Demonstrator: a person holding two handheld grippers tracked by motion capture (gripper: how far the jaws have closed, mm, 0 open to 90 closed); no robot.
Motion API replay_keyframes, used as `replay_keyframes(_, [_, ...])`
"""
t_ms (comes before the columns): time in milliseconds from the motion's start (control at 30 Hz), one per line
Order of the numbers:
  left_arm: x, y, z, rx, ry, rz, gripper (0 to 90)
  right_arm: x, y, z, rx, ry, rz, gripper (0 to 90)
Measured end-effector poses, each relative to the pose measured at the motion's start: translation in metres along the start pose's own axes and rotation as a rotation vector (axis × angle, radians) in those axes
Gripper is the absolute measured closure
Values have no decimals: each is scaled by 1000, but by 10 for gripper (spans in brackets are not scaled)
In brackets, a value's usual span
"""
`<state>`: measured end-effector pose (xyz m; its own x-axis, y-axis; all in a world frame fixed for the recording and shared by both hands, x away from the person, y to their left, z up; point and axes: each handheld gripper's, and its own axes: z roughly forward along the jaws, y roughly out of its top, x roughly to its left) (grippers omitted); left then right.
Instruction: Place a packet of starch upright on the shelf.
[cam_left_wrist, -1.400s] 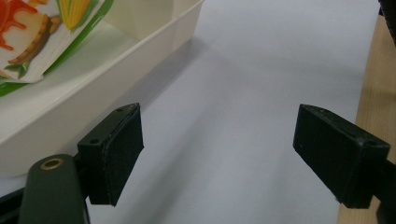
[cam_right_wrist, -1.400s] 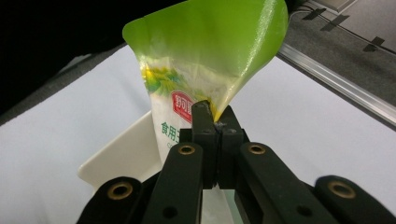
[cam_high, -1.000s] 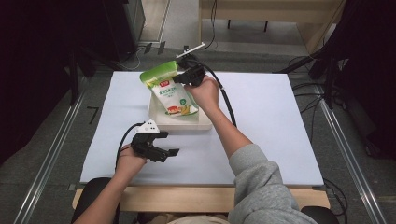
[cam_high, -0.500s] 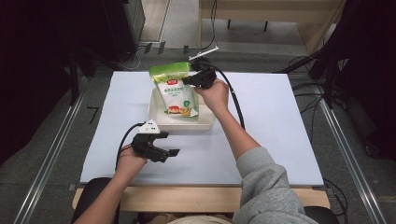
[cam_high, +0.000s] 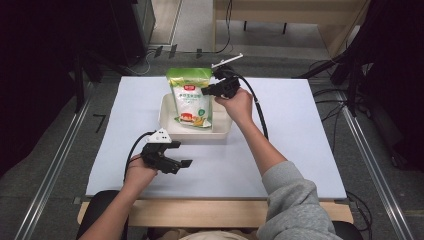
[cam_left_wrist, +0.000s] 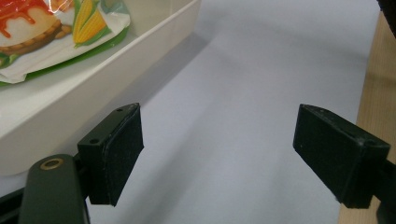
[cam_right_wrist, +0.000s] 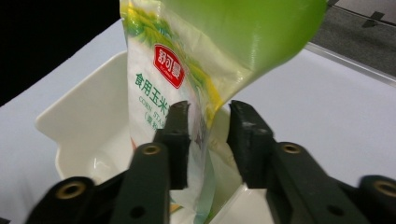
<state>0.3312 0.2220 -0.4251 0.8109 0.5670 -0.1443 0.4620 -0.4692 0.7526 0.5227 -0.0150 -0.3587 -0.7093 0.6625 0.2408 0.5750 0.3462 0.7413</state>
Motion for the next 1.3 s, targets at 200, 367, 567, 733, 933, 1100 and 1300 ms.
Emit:
replay_keyframes(200, [0,0,1,0,0,0,167,-5,-6,-18,-38,8,4,552])
replay_keyframes(367, [0,0,0,-1,1,-1,167,-6,-14,-29,-61,26,-9,510])
replay_keyframes(567, [0,0,1,-3,1,-1,167,-6,-32,-44,-52,53,-57,461])
replay_keyframes(733, [0,0,0,6,9,-1,167,-7,-48,-54,-30,47,-68,469])
replay_keyframes(933, [0,0,0,3,10,-1,167,-6,-64,-63,-19,34,-82,469])
replay_keyframes(1100, [-1,0,1,12,12,6,167,-4,-83,-74,-24,47,-79,469])
replay_keyframes(1300, [-1,0,1,8,12,1,167,-4,-97,-81,-21,46,-84,469])
